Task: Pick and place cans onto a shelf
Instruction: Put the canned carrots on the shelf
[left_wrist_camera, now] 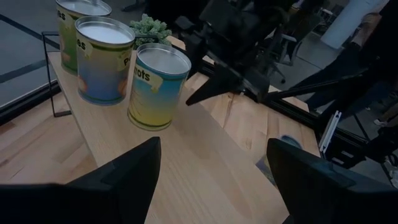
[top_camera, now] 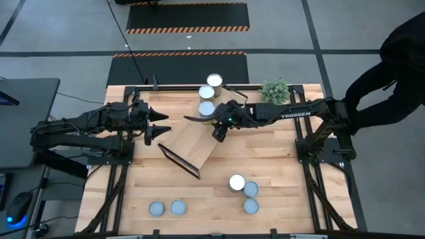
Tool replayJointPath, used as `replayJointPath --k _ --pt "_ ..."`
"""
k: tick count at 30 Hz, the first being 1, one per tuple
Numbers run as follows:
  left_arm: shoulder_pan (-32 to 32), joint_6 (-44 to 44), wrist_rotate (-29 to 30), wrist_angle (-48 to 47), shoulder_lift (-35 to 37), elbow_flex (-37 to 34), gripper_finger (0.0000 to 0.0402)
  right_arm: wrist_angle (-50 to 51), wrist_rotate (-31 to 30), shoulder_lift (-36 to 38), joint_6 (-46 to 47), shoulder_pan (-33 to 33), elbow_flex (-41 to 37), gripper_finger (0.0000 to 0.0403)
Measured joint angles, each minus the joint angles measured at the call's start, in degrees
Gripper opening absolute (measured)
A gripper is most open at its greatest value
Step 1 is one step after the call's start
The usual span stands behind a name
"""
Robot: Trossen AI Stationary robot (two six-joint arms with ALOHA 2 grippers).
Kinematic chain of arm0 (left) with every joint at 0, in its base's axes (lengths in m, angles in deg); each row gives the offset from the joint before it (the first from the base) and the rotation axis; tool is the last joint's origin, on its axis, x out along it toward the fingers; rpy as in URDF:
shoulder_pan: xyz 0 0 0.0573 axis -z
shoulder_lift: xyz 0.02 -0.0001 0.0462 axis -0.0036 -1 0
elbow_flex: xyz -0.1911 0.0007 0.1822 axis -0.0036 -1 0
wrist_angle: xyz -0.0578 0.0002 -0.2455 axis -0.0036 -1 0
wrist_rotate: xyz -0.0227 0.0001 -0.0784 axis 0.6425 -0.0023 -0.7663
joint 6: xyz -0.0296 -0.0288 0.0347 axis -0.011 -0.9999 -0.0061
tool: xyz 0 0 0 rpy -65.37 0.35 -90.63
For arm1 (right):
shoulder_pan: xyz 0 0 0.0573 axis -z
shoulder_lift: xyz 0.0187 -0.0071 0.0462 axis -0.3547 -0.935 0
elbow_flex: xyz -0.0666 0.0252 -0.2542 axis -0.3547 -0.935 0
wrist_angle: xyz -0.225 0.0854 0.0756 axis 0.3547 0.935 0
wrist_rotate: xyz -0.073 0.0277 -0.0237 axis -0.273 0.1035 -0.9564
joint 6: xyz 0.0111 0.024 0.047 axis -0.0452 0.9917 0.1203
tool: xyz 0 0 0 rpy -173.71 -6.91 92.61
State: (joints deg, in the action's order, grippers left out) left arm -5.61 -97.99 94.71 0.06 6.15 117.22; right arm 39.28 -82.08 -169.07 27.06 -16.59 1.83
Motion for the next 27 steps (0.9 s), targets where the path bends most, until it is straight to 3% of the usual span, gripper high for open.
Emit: replayJointPath --k 19,27 --pt "0.0 0.0 0.3 0.0 0.0 0.0 0.0299 -16.1 2.4 0.0 0.2 2.3 -2.1 0.0189" --pt "0.0 0.1 6.7 0.1 -2.0 0.0 0.0299 -13.2 1.0 0.0 -0.1 2.0 -0.5 0.0189"
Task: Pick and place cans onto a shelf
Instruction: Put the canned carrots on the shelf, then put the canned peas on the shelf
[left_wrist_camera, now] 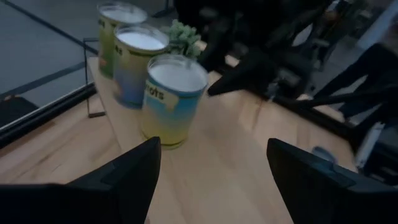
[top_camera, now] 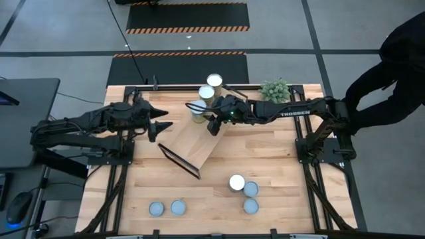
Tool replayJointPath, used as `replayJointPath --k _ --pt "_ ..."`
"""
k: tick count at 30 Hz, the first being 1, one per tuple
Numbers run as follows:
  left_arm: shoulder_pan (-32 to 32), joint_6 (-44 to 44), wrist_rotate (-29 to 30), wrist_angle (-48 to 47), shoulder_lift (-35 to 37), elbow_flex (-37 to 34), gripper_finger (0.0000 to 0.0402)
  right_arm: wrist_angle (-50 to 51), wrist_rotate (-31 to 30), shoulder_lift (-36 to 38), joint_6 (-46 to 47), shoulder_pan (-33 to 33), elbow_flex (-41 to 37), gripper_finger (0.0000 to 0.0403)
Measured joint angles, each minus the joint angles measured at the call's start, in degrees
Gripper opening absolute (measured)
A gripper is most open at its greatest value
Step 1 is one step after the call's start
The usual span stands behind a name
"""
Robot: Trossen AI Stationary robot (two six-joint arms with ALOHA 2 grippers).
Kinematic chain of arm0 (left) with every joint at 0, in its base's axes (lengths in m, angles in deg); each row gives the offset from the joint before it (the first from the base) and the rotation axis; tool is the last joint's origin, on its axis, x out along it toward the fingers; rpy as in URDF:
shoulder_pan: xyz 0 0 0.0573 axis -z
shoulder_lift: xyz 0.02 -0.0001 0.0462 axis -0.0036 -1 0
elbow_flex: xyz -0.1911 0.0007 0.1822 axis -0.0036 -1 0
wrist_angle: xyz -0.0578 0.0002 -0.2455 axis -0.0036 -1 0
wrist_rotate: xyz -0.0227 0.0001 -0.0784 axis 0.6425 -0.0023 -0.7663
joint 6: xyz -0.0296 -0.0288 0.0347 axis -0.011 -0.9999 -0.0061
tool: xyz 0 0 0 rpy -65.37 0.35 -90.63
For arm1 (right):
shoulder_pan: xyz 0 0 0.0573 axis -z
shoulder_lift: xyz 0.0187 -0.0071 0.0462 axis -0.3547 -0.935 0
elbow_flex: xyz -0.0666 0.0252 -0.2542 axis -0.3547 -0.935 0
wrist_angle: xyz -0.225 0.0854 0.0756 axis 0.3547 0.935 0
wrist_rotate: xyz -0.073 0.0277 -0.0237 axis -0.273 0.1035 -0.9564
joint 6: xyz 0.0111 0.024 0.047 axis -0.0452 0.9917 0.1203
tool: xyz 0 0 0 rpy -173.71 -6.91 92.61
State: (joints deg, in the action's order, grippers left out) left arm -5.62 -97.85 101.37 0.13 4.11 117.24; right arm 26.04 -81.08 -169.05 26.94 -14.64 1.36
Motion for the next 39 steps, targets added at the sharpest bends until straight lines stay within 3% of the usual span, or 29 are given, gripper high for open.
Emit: replayJointPath --k 14,22,28,39 --pt "0.0 4.2 2.0 4.1 -11.8 0.0 0.0299 -0.9 -3.0 0.1 -1.7 1.1 0.2 0.0189" --pt "0.0 4.4 3.5 6.6 -12.7 0.0 0.0299 -3.1 -3.0 0.1 -2.4 1.5 0.2 0.0189" --pt "0.0 4.4 3.4 6.5 -12.3 0.0 0.0299 2.1 -2.7 1.7 -2.4 0.3 0.2 0.0189" --pt "0.0 4.5 2.5 6.8 -11.7 0.0 0.0299 13.2 14.4 4.9 -2.3 -5.2 3.0 0.0189"
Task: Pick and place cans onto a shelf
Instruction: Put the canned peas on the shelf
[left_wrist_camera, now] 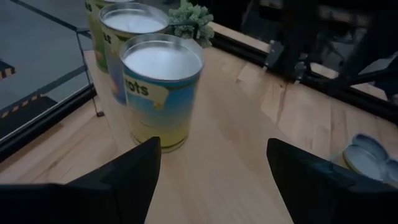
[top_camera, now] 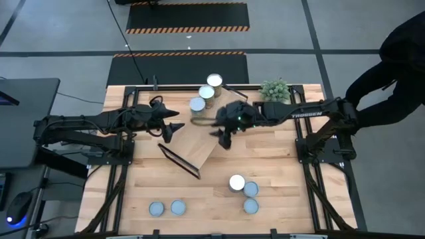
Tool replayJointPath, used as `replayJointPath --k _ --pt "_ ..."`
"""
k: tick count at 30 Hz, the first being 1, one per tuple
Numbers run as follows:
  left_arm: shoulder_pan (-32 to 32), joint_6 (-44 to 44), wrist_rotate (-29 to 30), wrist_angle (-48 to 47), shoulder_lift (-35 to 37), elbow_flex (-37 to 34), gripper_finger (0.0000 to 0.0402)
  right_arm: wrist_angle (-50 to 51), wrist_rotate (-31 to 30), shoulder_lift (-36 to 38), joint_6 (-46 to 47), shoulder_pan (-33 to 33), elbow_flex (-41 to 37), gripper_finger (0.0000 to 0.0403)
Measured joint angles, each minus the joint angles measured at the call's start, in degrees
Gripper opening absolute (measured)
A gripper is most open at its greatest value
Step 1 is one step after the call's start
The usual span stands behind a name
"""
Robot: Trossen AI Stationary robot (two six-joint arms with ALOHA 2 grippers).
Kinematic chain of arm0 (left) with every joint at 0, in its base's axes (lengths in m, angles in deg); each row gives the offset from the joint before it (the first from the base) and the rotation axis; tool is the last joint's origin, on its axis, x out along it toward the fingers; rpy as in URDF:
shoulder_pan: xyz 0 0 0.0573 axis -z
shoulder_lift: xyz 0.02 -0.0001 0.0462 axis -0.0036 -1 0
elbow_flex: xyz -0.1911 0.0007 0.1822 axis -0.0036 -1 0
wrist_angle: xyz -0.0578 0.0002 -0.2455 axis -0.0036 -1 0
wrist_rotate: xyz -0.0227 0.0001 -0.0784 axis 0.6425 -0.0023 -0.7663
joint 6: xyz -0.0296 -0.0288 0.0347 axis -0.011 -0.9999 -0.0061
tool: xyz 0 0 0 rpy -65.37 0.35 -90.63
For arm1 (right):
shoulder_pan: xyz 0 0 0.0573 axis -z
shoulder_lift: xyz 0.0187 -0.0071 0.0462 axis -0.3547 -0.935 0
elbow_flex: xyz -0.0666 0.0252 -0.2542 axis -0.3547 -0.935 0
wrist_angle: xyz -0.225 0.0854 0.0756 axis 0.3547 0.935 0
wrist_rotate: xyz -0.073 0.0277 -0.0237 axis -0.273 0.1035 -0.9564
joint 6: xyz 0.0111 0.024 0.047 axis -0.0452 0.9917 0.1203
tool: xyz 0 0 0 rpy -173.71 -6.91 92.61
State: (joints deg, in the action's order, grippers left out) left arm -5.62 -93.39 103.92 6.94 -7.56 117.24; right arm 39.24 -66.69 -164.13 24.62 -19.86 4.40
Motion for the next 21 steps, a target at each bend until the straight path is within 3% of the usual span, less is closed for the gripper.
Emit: replayJointPath --k 7,17,21 --pt "0.0 0.3 -0.8 -0.1 0.0 0.0 0.0299 9.0 4.0 -0.1 -0.1 -7.7 0.0 0.0217" --pt "0.0 1.4 -2.2 -0.1 0.0 0.0 0.0299 11.9 2.7 -0.2 4.7 -16.0 -3.2 0.0375" --pt "0.0 1.4 -2.7 -0.1 0.0 0.0 0.0299 11.6 -0.6 -0.2 5.1 -18.4 -3.6 0.0395"
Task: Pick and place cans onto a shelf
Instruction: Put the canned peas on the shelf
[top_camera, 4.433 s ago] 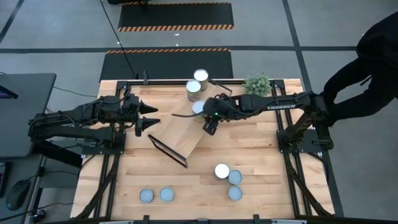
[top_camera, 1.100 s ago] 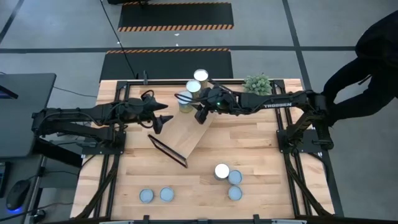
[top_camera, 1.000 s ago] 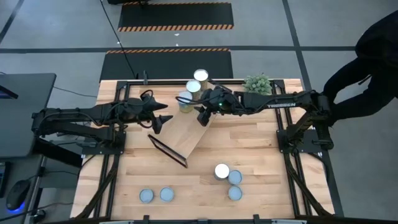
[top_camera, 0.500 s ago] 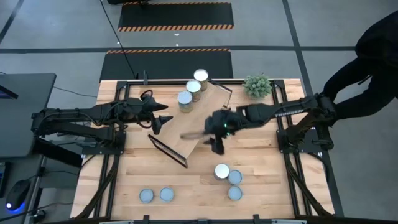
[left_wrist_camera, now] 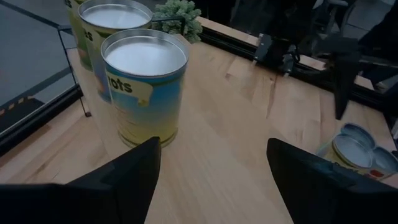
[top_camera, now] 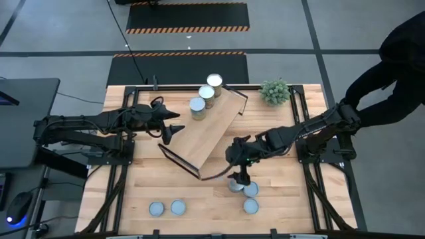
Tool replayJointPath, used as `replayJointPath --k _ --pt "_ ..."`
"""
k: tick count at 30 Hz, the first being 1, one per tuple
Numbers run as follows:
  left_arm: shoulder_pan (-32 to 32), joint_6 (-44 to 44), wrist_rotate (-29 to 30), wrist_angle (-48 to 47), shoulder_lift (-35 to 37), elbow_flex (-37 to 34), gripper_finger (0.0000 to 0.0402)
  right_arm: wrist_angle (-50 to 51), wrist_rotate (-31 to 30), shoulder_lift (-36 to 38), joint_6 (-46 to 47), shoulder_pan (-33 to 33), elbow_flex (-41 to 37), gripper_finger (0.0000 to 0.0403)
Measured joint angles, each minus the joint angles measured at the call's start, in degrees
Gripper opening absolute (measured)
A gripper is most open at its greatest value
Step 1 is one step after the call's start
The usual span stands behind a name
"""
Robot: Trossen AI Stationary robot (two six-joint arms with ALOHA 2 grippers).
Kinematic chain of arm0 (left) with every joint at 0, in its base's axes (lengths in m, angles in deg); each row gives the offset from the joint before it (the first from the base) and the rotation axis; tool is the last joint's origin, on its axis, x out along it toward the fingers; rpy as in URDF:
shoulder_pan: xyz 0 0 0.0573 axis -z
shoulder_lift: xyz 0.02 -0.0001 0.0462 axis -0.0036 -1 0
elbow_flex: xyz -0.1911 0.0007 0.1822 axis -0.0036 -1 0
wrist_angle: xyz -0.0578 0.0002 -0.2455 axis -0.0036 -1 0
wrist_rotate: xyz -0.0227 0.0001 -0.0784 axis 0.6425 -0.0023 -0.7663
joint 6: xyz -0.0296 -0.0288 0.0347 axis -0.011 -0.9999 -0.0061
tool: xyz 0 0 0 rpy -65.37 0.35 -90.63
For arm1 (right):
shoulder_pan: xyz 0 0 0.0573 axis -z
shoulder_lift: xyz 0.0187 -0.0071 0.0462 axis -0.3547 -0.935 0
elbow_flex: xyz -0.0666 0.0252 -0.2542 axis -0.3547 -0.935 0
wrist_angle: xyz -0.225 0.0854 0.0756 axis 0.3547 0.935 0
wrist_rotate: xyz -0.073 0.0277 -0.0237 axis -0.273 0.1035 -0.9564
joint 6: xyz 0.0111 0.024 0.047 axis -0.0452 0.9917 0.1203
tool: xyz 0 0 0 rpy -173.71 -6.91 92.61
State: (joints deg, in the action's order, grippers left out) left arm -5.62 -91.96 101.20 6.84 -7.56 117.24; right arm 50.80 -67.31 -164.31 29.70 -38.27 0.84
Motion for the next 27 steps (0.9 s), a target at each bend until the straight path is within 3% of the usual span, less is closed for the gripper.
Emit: replayJointPath --k 13,27 --pt "0.0 0.0 -1.1 0.2 0.4 0.0 0.0299 -3.5 -1.3 -7.9 -4.0 -4.6 -0.1 0.0394" --pt "0.0 0.0 -1.6 0.0 0.3 0.0 0.0299 2.2 0.3 -11.3 -7.0 -5.3 -0.1 0.0394"
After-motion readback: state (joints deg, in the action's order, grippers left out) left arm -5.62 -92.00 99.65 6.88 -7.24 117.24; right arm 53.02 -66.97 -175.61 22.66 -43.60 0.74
